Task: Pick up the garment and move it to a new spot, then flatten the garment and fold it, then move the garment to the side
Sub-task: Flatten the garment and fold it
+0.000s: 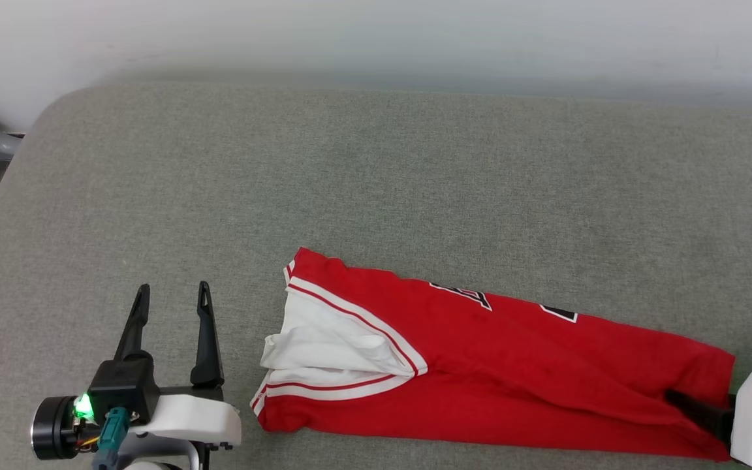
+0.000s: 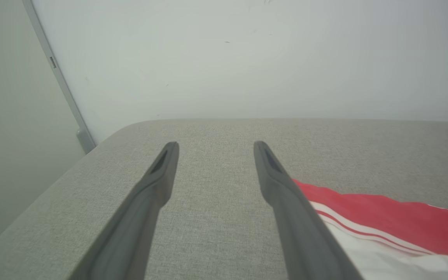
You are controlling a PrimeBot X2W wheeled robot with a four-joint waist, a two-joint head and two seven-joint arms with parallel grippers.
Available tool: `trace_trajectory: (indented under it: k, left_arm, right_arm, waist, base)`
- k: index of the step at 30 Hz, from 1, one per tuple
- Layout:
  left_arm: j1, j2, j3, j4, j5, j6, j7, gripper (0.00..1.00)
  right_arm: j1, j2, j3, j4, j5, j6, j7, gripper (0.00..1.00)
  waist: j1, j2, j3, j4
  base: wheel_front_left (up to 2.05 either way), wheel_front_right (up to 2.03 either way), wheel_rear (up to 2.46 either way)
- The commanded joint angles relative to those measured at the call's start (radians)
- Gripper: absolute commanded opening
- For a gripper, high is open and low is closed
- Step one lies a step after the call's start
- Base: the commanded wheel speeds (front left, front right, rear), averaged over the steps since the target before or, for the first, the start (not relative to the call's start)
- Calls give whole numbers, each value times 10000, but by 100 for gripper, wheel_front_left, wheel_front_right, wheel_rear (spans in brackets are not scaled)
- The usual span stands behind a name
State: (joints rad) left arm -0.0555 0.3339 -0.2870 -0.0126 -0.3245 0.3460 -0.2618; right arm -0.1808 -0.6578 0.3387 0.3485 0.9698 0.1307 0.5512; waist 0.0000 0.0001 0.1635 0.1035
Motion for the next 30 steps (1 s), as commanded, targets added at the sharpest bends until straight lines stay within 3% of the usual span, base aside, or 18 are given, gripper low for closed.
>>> trace_trajectory:
  k: [1, 7, 8, 9, 10, 18, 30]
  left_arm:
    - [189, -188, 191, -65, 242, -158, -41, 100]
    - [475, -869, 736, -28, 1056, -684, -37, 100]
    - [523, -959, 802, -12, 1169, -768, -35, 100]
    - [558, -1044, 881, 14, 1275, -854, -35, 100]
    - [578, -1132, 954, 24, 1370, -931, -35, 100]
    - [777, -1615, 1413, 154, 1968, -1489, -36, 100]
    - [1084, -1882, 1827, 439, 2526, -1873, -36, 100]
  right_arm:
    - [-4, 343, 324, 144, 138, 0, -73, 100]
    - [-38, 427, 823, 420, 277, 11, -426, 100]
    - [-35, 404, 900, 455, 288, 11, -502, 82]
    - [-41, 376, 968, 496, 302, 11, -600, 33]
    - [-54, 334, 1020, 545, 321, 13, -708, 0]
    - [-204, -385, 1109, 944, 626, -10, -1370, 0]
    - [-242, -1531, 901, 1846, 670, -9, -2068, 0]
  waist:
    - [0, -1, 3, 23]
    - [0, -1, -30, 68]
    - [0, -1, -46, 76]
    - [0, -1, -64, 76]
    - [0, -1, -83, 72]
    - [0, -1, -273, 10]
    - [0, -1, -677, -177]
  base:
    - [0, 0, 0]
    - [0, 0, 0]
    - [0, 0, 0]
    - [0, 0, 0]
    - [0, 0, 0]
    - [0, 0, 0]
    - [0, 0, 0]
